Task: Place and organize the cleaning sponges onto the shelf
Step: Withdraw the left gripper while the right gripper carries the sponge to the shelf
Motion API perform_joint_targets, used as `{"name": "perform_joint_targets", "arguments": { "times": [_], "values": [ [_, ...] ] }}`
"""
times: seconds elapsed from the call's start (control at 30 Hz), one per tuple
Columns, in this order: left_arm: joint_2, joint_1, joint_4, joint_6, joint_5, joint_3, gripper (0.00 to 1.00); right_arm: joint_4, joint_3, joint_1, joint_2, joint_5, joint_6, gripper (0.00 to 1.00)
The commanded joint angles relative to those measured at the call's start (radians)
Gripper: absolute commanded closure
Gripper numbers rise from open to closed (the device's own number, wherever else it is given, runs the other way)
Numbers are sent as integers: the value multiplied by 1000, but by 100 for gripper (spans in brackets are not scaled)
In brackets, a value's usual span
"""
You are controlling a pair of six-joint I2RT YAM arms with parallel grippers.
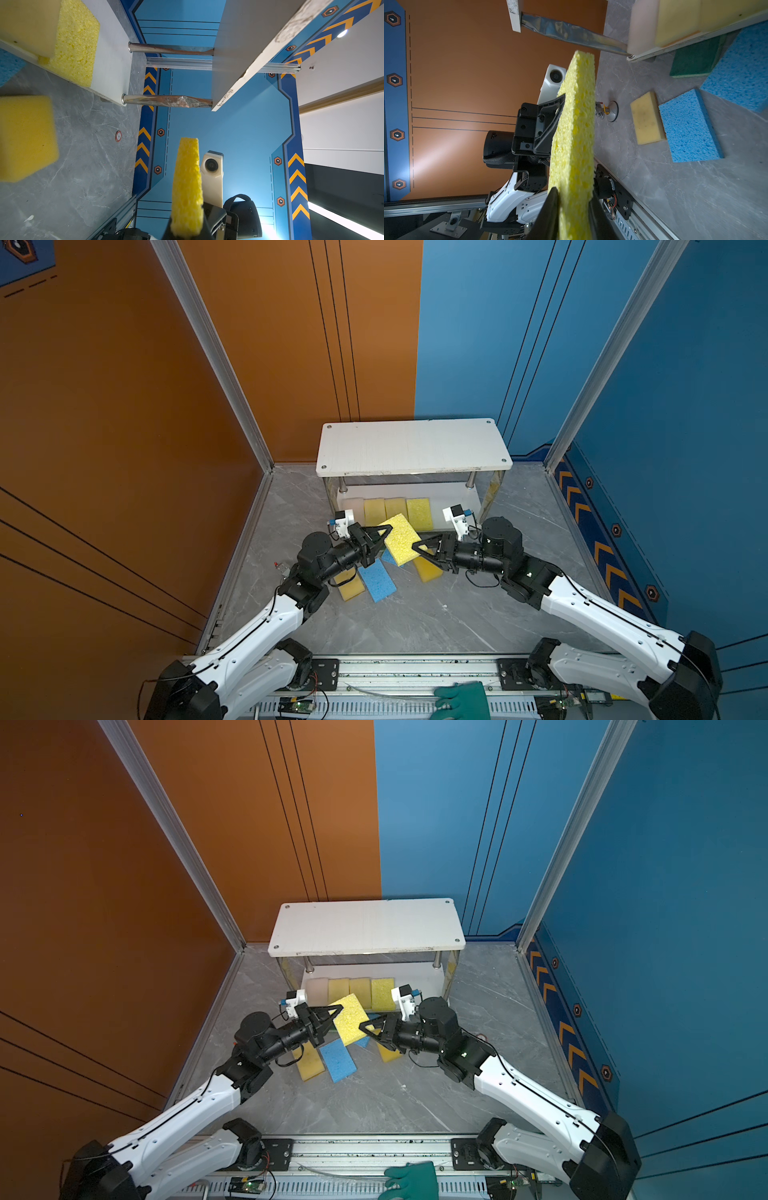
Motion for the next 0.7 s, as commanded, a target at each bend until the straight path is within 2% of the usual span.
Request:
{"name": "perform_joint_targets", "arguments": {
  "times": [0.0, 0.1, 0.2, 0.27, 0.43, 0.5, 0.67],
  "values": [
    [3, -3, 27, 7, -9, -5, 97, 14, -13, -6, -6, -17, -2, 77],
    [5, -3, 27, 8, -7, -6, 95, 11, -13, -9, -8, -8, 0, 79],
    [6, -1, 27, 7, -6, -6, 85, -4, -13, -11, -14, 18, -2, 85],
    [7, 1, 27, 7, -3, -8, 75, -19, -15, -16, -20, 40, -2, 87],
    [7, 12, 27, -3, 12, -16, 40, -43, -18, -19, -30, 76, -12, 88],
    [0, 26, 26, -6, 21, -19, 33, -71, -20, -23, -41, 105, -21, 87],
    [-41, 76, -7, -16, 62, -37, 22, -157, -20, -36, -88, 228, -61, 86]
  ]
}}
